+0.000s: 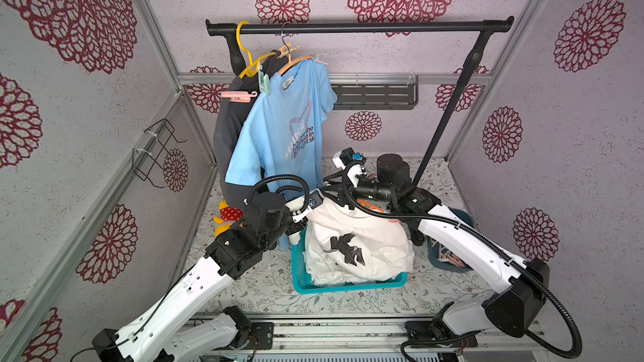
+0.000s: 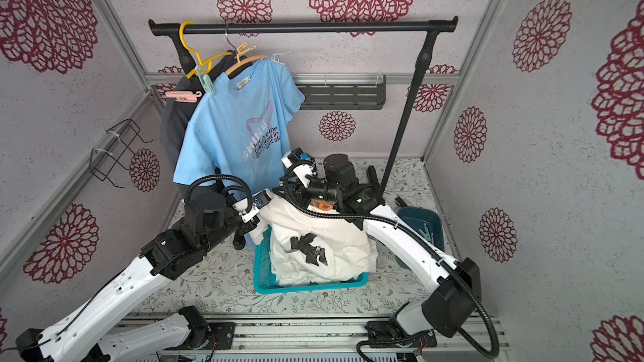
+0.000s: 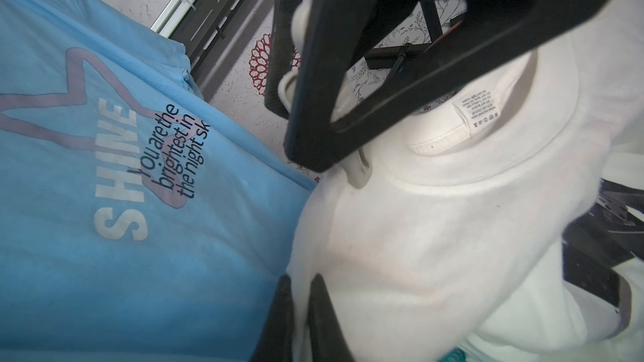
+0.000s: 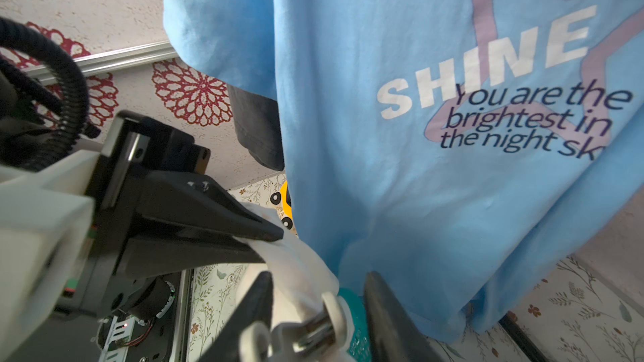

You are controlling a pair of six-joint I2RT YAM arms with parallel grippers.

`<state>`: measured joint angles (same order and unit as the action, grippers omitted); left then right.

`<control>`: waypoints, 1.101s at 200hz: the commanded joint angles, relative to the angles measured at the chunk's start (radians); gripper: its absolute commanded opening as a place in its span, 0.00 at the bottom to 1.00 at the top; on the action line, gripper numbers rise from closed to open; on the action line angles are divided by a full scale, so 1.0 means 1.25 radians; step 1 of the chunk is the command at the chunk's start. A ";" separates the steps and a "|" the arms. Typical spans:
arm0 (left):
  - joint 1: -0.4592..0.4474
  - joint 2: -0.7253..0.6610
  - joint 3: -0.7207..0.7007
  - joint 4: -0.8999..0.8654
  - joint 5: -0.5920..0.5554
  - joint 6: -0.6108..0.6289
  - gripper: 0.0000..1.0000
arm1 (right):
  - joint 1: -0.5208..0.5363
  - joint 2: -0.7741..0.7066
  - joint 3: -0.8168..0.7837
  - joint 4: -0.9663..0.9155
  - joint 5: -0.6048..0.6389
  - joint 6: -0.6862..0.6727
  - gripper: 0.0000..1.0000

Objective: Use clothespins to secure the t-shirt on both sides of the hanger
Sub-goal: Clamp the T-shirt on the hanger.

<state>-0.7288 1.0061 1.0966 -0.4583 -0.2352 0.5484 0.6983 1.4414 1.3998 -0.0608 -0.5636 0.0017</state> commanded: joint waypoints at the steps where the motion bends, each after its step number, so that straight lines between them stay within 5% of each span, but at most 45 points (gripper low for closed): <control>1: -0.006 -0.007 0.004 0.056 0.001 -0.004 0.00 | -0.003 -0.039 0.031 0.028 0.055 0.007 0.55; 58: -0.006 -0.014 0.009 0.055 -0.012 -0.015 0.00 | -0.003 -0.090 0.024 0.035 0.112 0.032 0.79; 69: -0.006 -0.015 0.007 0.059 -0.018 -0.017 0.00 | -0.003 -0.096 0.021 0.045 0.133 0.056 0.99; 130: -0.006 -0.004 0.007 0.076 -0.137 -0.068 0.00 | -0.003 -0.199 -0.020 0.019 0.322 0.067 0.99; 174: -0.006 -0.016 0.037 0.058 -0.166 -0.104 0.00 | -0.003 -0.300 -0.090 -0.177 0.492 -0.115 0.99; 220: -0.007 -0.028 0.052 0.034 -0.176 -0.121 0.00 | -0.001 -0.381 -0.200 -0.247 0.539 -0.323 0.89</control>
<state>-0.7307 1.0031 1.1194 -0.4549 -0.4274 0.4431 0.6971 0.9924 1.1851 -0.2981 0.0330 -0.2195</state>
